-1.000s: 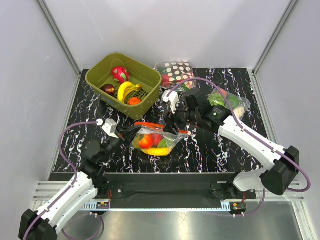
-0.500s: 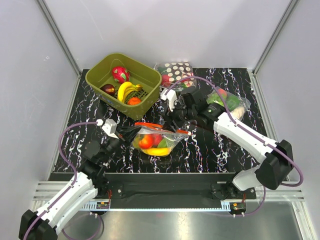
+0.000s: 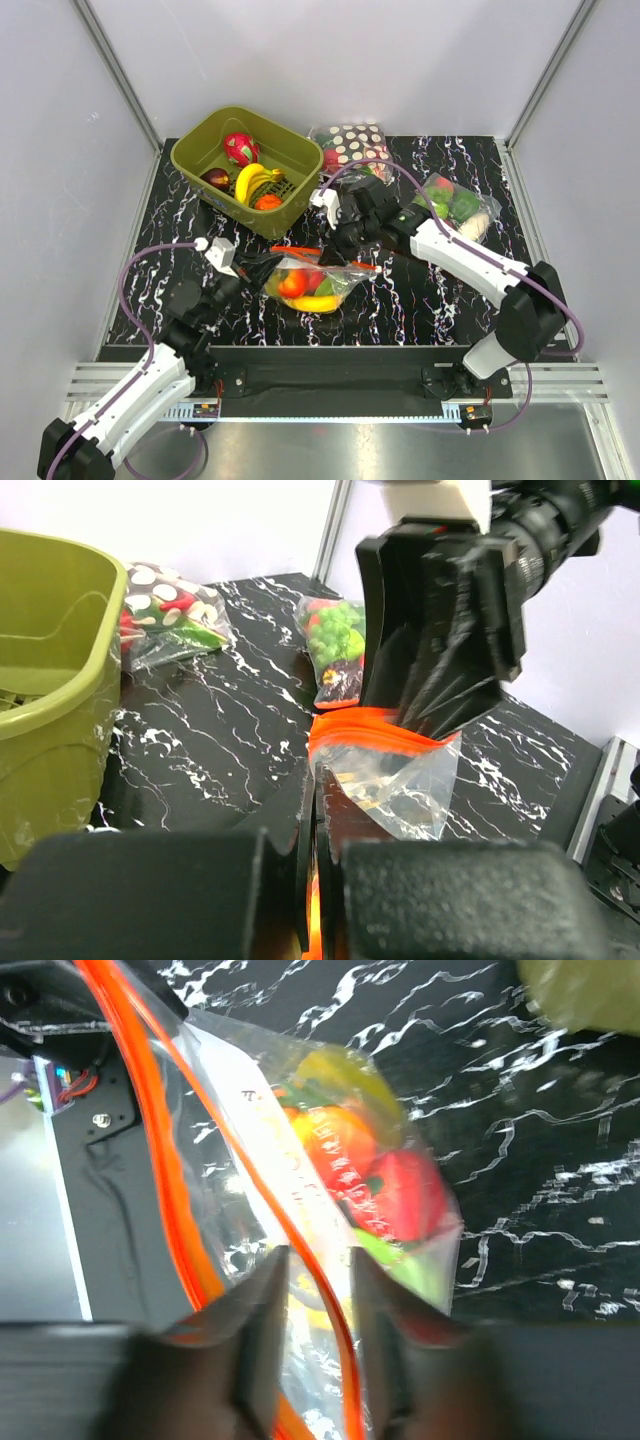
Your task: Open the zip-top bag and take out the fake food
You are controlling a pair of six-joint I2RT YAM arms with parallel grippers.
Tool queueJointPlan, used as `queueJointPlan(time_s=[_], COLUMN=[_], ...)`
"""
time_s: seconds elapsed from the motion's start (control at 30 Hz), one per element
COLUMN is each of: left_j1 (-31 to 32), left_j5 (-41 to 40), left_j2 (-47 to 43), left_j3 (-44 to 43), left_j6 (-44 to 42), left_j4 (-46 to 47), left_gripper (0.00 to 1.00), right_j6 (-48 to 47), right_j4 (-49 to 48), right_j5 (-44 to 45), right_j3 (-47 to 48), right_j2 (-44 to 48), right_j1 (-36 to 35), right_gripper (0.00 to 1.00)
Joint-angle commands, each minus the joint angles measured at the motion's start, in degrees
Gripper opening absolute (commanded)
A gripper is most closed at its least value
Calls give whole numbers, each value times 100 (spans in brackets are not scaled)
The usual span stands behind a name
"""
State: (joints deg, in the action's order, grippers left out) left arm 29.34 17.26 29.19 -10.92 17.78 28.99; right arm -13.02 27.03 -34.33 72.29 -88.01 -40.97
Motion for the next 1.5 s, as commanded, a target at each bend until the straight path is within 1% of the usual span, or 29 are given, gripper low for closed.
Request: queueJointPlan(time_s=[0.0, 0.03, 0.07, 0.1, 0.17, 0.2, 0.33, 0.43, 0.47, 0.5, 0.57, 0.67, 0.73, 0.77, 0.9, 0.97, 1.0, 1.03, 1.17, 1.2, 1.27, 1.37, 1.47], left_j1=[1, -7, -8, -8, -7, 1, -8, 1, 1, 19, 89, 300, 431, 475, 564, 573, 573, 581, 590, 590, 590, 599, 599], left_j5=[111, 7, -46, -116, -275, -302, -442, -337, -302, -232, -82, 23, 119, 164, 331, 392, 419, 436, 314, 296, 278, 199, 243], left_j2=[52, 60, 69, 69, 17, -79, -238, -46, 25, 121, 446, 964, 1289, 1691, 2599, 2880, 3178, 3311, 3997, 4224, 4436, 4867, 5175], left_j3=[-349, -402, -559, -648, -867, -903, -1070, -1254, -1298, -1334, -1457, -1588, -1755, -1826, -2028, -2028, -2020, -2063, -2309, -2327, -2432, -2661, -2731], left_j6=[-73, -73, -73, -99, -56, -21, 217, 401, 550, 595, 717, 841, 894, 972, 1280, 1543, 1640, 1728, 1966, 2001, 2097, 2186, 2343], left_j4=[204, -49, -226, -401, -763, -816, -965, -1018, -984, -931, -720, -246, -18, 27, 448, 983, 1194, 1571, 1794, 1985, 2075, 1953, 2206], left_gripper=[1, 14, 28, 39, 53, 55, 58, 58, 58, 55, 53, 54, 57, 57, 60, 62, 63, 64, 66, 66, 67, 68, 70], right_j6=[53, 97, 141, 194, 308, 326, 536, 729, 782, 835, 1020, 1257, 1266, 1301, 1556, 1548, 1565, 1565, 1600, 1618, 1662, 1697, 1697], right_j4=[-171, -154, -171, -189, -250, -242, -119, 66, 101, 101, 49, -74, -127, -162, -224, -241, -242, -233, -303, -338, -443, -505, -575], right_j5=[-408, -356, -260, 63, 495, 915, 1621, 2122, 2236, 2464, 2597, 2685, 2712, 2686, 2694, 2642, 2624, 2607, 2423, 2361, 2212, 2053, 1895], right_j3=[224, 259, 311, 329, 329, 338, 408, 540, 575, 576, 576, 541, 532, 523, 453, 391, 374, 347, 189, 154, 31, -57, -154], right_j2=[-111, -94, -59, -33, 134, 178, 442, 547, 583, 618, 714, 829, 890, 891, 952, 970, 961, 952, 917, 908, 908, 882, 864], right_j1=[19, 19, 28, 19, 19, 28, 159, 326, 379, 432, 642, 906, 924, 916, 915, 915, 915, 915, 915, 915, 915, 915, 915], right_gripper=[27, 1, 0, 0, 0, 0, 0, 0, 0, 0, 0, 0, 0, 0, 0, 0, 0, 0, 0, 0, 0, 0, 0])
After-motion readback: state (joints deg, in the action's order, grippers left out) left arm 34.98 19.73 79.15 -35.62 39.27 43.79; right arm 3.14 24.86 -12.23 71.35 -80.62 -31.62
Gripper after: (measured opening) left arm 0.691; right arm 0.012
